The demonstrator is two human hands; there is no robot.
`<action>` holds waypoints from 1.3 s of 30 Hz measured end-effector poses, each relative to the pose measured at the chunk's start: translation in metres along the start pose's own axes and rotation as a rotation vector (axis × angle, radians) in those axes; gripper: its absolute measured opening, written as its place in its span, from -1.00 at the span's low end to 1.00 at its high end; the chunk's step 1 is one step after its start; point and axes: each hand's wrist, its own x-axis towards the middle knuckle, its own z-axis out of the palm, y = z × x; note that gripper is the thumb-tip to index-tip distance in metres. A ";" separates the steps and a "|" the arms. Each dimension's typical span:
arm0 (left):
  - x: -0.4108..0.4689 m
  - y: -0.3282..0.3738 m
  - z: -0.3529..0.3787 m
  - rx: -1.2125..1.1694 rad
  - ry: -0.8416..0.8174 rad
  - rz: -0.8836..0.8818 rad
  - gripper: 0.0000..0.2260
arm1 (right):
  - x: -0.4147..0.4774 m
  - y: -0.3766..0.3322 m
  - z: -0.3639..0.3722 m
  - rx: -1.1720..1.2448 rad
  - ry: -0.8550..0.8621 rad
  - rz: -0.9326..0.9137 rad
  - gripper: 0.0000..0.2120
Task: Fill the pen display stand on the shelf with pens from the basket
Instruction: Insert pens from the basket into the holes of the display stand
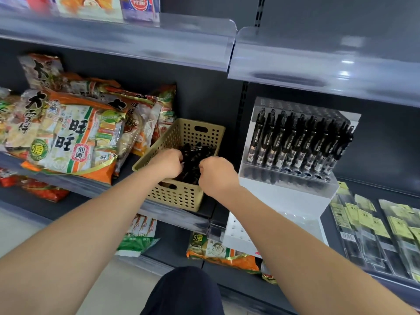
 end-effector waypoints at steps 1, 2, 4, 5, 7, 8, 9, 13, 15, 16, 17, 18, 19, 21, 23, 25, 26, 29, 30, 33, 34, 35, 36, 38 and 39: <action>0.006 0.000 0.000 0.061 -0.042 0.005 -0.66 | 0.003 -0.002 0.001 -0.003 0.011 0.012 -0.85; 0.014 0.000 0.001 0.112 -0.083 0.007 -0.66 | 0.007 -0.004 0.002 -0.015 0.012 0.025 -0.83; 0.026 0.001 0.002 0.192 -0.129 0.022 -0.65 | 0.008 -0.008 0.000 -0.043 0.000 0.045 -0.81; 0.034 0.001 0.004 0.211 -0.134 0.033 -0.66 | 0.009 -0.010 0.001 -0.055 -0.012 0.055 -0.80; 0.052 0.003 0.009 0.210 -0.134 0.047 -0.63 | 0.010 -0.011 0.001 -0.075 -0.013 0.064 -0.79; 0.060 0.005 0.012 0.201 -0.133 0.045 -0.60 | 0.010 -0.012 0.002 -0.084 -0.008 0.064 -0.79; 0.069 0.007 0.014 0.190 -0.128 0.044 -0.57 | 0.010 -0.012 0.003 -0.092 -0.003 0.061 -0.79; 0.098 0.008 0.023 0.177 -0.181 0.042 -0.36 | 0.010 -0.012 0.005 -0.133 0.001 0.030 -0.76; 0.107 0.007 0.027 0.165 -0.225 0.028 -0.26 | 0.011 -0.012 0.004 -0.153 -0.001 0.012 -0.77; 0.109 0.008 0.028 0.170 -0.247 0.023 -0.24 | 0.011 -0.012 0.004 -0.160 0.000 0.005 -0.77; 0.110 0.009 0.029 0.182 -0.260 0.023 -0.24 | 0.012 -0.012 0.003 -0.163 0.001 0.001 -0.77; 0.109 0.011 0.028 0.191 -0.264 0.030 -0.27 | 0.012 -0.011 0.004 -0.163 -0.001 0.000 -0.77; 0.107 0.015 0.026 0.191 -0.267 0.050 -0.33 | 0.012 -0.011 0.003 -0.158 -0.004 0.001 -0.76; 0.104 0.020 0.023 0.154 -0.291 0.089 -0.44 | 0.012 -0.011 0.004 -0.142 -0.012 0.010 -0.76; 0.102 0.021 0.022 0.140 -0.321 0.091 -0.45 | 0.011 -0.011 0.004 -0.141 -0.010 0.015 -0.78; 0.100 0.017 0.023 0.174 -0.361 0.064 -0.40 | 0.010 -0.012 0.004 -0.143 -0.008 0.019 -0.79; 0.099 0.014 0.023 0.213 -0.377 0.055 -0.39 | 0.009 -0.012 0.003 -0.143 -0.010 0.019 -0.79; 0.096 0.007 0.015 0.307 -0.400 0.055 -0.46 | 0.008 -0.012 0.001 -0.152 -0.020 0.011 -0.76; 0.095 0.006 0.011 0.320 -0.401 0.067 -0.52 | 0.008 -0.012 0.000 -0.152 -0.023 0.011 -0.76; 0.092 0.004 -0.001 0.369 -0.338 0.095 -0.64 | 0.008 -0.012 -0.001 -0.157 -0.025 0.010 -0.77; 0.090 0.002 -0.003 0.384 -0.294 0.105 -0.65 | 0.008 -0.012 0.000 -0.158 -0.022 0.011 -0.77; 0.089 0.000 -0.003 0.388 -0.247 0.112 -0.63 | 0.008 -0.012 0.000 -0.159 -0.017 0.012 -0.78; 0.087 -0.001 -0.004 0.379 -0.203 0.114 -0.60 | 0.008 -0.012 0.000 -0.158 -0.013 0.012 -0.78; 0.085 -0.003 -0.009 0.322 -0.121 0.100 -0.51 | 0.008 -0.012 0.001 -0.154 -0.010 0.010 -0.79; 0.084 -0.003 -0.014 0.272 -0.083 0.087 -0.49 | 0.008 -0.012 0.001 -0.153 -0.011 0.009 -0.79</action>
